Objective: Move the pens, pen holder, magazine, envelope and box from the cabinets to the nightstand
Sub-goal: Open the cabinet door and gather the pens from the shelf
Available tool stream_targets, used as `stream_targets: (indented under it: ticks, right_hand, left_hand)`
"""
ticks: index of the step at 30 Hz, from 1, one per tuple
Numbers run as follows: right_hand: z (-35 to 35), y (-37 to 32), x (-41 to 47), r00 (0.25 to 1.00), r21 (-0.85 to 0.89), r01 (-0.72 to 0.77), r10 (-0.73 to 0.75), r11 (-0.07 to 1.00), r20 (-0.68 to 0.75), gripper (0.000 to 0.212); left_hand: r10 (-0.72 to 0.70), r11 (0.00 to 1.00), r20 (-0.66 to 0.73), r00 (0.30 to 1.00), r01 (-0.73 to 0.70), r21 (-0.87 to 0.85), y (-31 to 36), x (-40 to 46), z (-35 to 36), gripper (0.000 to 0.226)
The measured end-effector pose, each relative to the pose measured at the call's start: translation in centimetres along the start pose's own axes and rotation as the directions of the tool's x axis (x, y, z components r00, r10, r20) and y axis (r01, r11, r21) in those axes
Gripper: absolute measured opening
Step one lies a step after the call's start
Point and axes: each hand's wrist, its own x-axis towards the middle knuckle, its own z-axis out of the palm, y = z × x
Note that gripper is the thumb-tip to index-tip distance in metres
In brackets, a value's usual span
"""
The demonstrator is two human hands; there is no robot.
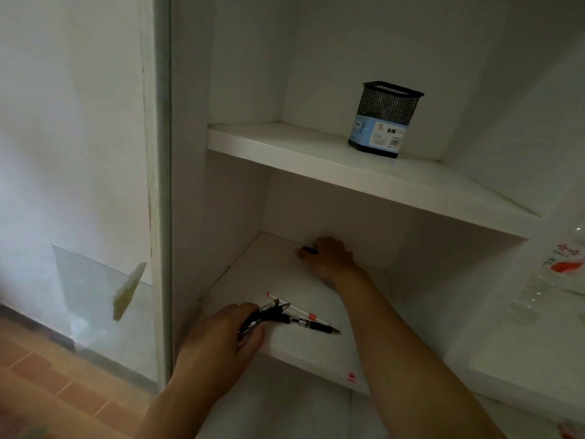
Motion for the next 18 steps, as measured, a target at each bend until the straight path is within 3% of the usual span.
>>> stream_targets:
  ticks: [11,15,18]
  right_hand:
    - [1.2,0.3,-1.3,0.997,0.094,0.000,-0.007,0.996,0.074,0.089]
    - [1.0,0.3,-2.2,0.993,0.115,0.040,-0.052,0.993,0.107,0.057]
    - [0.7,-0.1,-4.3,0.990,0.118,0.084,-0.096,0.989,0.099,0.054]
  left_hand:
    - [-0.011,1.000,0.026,1.000,0.011,0.026,0.4,0.2,-0.5,0.045]
    - [-0.006,1.000,0.032,0.999,0.006,0.023,0.3,0.1,-0.6,0.041]
    - [0.008,1.000,0.036,0.999,-0.009,0.007,0.3,-0.1,-0.8,0.036]
